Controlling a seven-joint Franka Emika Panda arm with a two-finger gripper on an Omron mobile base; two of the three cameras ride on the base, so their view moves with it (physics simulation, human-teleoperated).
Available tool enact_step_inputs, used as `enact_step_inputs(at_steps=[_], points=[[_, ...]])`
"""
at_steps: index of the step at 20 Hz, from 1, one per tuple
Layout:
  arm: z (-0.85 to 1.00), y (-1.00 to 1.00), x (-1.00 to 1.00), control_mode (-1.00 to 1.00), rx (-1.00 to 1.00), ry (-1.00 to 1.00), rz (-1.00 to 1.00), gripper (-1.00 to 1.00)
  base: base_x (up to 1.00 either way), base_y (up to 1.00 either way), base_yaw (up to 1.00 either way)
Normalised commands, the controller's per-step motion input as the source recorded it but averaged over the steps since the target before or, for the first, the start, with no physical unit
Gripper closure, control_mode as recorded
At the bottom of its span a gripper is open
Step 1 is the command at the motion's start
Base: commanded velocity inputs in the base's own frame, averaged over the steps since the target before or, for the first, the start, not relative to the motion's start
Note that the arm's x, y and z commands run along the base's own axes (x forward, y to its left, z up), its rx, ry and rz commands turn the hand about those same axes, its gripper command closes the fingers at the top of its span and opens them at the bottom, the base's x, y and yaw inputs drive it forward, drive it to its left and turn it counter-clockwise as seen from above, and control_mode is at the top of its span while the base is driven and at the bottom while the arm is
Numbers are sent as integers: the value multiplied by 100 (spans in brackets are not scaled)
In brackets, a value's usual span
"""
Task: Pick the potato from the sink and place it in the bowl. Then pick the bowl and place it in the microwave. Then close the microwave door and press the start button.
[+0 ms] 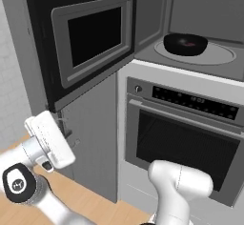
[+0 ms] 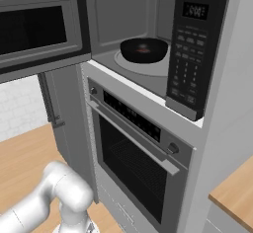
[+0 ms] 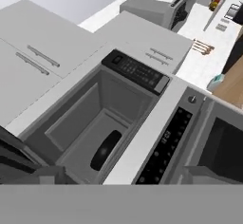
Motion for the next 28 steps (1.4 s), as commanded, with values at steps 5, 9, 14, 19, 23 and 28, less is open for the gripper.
enact_step_inputs(at_steps=[5,9,14,19,23,28], points=[[-46,0,74,-100,-1,-1,0,-100,0,0,0],[-1,37,100,-100,0,3,1,-100,0,0,0],[15,14,55,-100,-4,-11,0,-100,0,0,0],[51,-9,17,-100,-3,-14,0,-100,0,0,0],[62,-34,0,-100,-1,-21,0,-100,0,0,0],[56,-47,0,-100,0,-17,0,-100,0,0,0]])
